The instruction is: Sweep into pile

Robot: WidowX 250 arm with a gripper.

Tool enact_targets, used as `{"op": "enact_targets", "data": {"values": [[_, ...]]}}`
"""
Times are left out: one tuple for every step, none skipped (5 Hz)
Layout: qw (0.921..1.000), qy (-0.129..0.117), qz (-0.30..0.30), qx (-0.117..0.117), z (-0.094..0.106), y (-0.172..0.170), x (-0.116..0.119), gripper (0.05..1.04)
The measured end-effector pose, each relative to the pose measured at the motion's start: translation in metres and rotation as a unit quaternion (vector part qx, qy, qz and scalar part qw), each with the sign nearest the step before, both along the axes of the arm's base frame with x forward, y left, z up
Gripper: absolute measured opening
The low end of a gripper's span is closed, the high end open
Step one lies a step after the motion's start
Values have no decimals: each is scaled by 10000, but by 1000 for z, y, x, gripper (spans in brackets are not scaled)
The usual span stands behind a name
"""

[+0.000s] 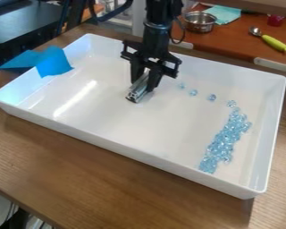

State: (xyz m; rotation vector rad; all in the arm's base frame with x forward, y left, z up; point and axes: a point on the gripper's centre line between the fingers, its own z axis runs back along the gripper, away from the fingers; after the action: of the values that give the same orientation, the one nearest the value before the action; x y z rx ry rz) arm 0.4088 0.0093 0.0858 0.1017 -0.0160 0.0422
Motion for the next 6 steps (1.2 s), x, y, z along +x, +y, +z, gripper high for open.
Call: {"op": "enact_targets", "data": {"values": [[9998, -36, -153, -86, -1, -25, 0, 377], [9986, -25, -422, -308, -1, -77, -11, 377], [9971, 100, -605, -460, -1, -100, -18, 378], [9966, 88, -673, -469, -1, -113, -21, 377], [9940, 123, -945, -530, -1, -134, -25, 377], [9912, 293, -1061, -741, 4, -137, -25, 377]]}}
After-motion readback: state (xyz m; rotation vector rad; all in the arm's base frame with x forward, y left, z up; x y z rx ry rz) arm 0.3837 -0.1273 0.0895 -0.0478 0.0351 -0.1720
